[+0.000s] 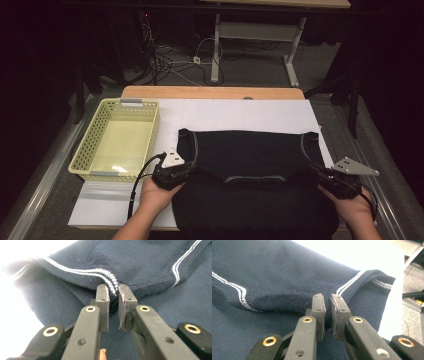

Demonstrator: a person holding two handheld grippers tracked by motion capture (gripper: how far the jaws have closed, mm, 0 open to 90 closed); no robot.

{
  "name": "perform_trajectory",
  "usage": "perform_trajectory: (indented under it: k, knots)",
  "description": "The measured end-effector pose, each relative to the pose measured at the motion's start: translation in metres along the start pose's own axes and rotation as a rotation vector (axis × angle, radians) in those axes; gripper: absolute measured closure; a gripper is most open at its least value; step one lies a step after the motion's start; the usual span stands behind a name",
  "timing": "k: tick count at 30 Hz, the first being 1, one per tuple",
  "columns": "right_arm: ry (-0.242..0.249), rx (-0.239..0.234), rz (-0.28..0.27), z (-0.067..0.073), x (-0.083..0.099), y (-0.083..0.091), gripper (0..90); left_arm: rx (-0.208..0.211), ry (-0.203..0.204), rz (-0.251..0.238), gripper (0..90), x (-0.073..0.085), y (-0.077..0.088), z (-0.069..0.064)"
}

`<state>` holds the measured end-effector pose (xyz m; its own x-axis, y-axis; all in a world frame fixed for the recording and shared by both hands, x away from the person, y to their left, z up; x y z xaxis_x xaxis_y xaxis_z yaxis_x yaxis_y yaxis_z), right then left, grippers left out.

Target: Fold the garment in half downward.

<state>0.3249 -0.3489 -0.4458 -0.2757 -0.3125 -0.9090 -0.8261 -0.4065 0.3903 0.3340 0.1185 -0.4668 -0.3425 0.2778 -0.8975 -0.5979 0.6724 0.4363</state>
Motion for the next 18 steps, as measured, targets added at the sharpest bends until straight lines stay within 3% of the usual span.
perform_trajectory:
  k: [4,9,14,18]
  knots:
    - [0.007,-0.001,-0.028,0.006,-0.003,0.017,83.2,0.019,0.013,-0.021,79.0,0.004,0.013,-0.009]
    - [0.006,-0.009,-0.040,0.013,0.001,0.037,83.2,0.039,-0.005,-0.030,79.0,0.012,0.028,-0.022]
    - [0.028,-0.007,-0.045,0.023,0.010,0.053,83.2,0.062,-0.012,-0.020,78.9,0.023,0.037,-0.034]
    - [0.012,-0.015,-0.057,0.030,0.019,0.067,83.2,0.077,-0.009,-0.027,78.8,0.028,0.045,-0.042]
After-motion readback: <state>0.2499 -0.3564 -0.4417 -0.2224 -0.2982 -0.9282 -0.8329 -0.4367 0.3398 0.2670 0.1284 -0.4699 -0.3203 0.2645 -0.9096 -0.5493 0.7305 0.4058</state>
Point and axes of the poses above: each handheld gripper's, and its own axes: y roughly backward along the jaws, x roughly out of its underside, z roughly to its left, the point moved 2 cm from there along -y, roughly forward along the jaws, and after that the axes turned 11 degrees about -z, right-handed, at the moved point
